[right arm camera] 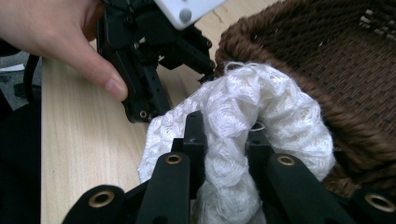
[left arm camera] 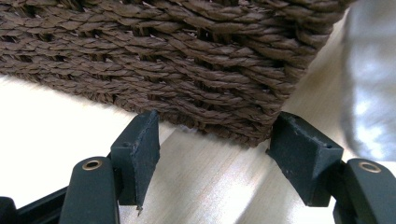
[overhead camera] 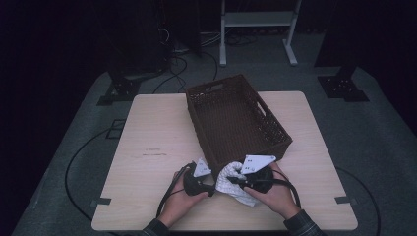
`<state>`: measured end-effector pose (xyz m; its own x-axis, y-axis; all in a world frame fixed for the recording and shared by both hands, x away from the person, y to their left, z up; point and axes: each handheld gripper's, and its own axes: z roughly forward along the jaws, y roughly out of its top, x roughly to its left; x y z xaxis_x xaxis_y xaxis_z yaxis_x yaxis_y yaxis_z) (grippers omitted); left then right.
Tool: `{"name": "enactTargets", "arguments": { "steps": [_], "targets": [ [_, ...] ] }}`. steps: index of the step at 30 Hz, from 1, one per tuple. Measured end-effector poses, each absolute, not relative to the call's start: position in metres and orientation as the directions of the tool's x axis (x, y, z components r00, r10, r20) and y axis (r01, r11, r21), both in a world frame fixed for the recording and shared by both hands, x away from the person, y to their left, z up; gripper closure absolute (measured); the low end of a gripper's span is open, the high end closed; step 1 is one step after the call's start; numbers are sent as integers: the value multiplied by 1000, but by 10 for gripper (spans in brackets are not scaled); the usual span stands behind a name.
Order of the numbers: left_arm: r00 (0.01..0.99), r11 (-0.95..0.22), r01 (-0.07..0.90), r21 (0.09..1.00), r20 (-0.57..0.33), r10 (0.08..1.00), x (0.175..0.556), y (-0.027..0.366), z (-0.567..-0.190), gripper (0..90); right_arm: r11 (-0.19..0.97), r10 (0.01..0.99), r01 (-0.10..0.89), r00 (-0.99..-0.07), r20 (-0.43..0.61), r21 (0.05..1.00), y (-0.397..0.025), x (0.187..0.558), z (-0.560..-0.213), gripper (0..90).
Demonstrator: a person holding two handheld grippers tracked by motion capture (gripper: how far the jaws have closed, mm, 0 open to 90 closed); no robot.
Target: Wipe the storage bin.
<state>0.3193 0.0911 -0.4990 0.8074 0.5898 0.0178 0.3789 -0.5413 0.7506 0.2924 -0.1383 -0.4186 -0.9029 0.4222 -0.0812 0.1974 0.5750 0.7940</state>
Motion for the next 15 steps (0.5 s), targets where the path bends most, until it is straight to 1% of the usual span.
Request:
{"name": "enactTargets", "arguments": {
  "steps": [2, 3, 4, 12, 15],
  "targets": [
    [808, -541, 378, 751, 17, 589, 319, 91, -499, 332, 573, 421, 190, -903, -88, 797, -139, 292, -416, 761],
    [812, -540, 373, 755, 17, 584, 319, 91, -499, 361, 569, 424, 187, -901, -91, 801, -140, 292, -414, 761],
    [809, -535, 375, 757, 15, 588, 319, 91, -499, 372, 565, 426, 185, -900, -92, 804, -140, 292, -413, 761],
    [808, -533, 376, 758, 13, 589, 319, 91, -499, 375, 528, 441, 153, -890, -116, 835, -147, 287, -397, 759],
    [809, -534, 376, 757, 13, 588, 319, 91, -499, 375, 521, 454, 161, -884, -112, 838, -154, 287, -394, 758]
  ]
}}
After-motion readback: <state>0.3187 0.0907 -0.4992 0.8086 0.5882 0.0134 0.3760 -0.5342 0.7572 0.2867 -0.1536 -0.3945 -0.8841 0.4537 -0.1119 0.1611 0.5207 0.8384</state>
